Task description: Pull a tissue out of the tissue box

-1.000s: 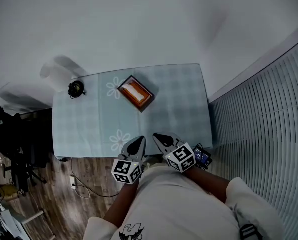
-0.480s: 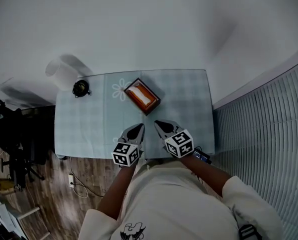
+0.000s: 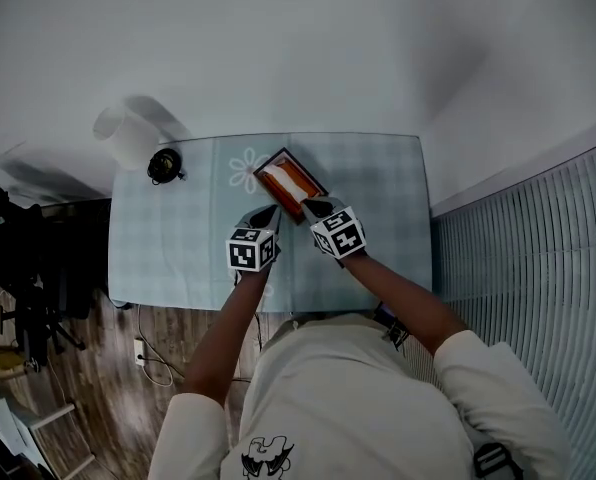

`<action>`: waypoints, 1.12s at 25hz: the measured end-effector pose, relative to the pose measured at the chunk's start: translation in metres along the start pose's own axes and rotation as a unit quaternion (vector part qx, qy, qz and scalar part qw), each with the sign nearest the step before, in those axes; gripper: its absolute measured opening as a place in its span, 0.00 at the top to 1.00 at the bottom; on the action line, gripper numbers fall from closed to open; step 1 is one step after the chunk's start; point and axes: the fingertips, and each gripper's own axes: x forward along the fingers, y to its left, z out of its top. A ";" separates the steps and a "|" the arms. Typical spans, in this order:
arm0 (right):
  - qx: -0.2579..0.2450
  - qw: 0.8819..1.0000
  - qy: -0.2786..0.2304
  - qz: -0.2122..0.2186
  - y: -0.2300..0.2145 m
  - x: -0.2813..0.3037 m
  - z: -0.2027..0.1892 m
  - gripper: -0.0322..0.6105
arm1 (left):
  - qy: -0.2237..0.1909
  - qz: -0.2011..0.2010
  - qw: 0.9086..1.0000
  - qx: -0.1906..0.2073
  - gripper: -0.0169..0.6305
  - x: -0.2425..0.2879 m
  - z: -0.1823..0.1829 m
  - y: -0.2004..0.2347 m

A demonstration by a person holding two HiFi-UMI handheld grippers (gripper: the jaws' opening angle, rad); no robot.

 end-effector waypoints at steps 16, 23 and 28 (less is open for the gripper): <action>-0.027 0.996 0.087 -0.002 -0.021 0.056 -0.020 0.69 | 0.021 0.006 0.999 -0.026 0.96 0.035 -0.002 0.023; -0.039 0.991 0.127 -0.007 -0.026 0.076 -0.032 0.65 | 0.029 0.010 0.999 -0.038 0.96 0.041 -0.009 0.027; -0.035 0.990 0.132 -0.017 -0.032 0.083 -0.036 0.74 | 0.028 0.012 0.999 -0.041 0.96 0.037 -0.011 0.028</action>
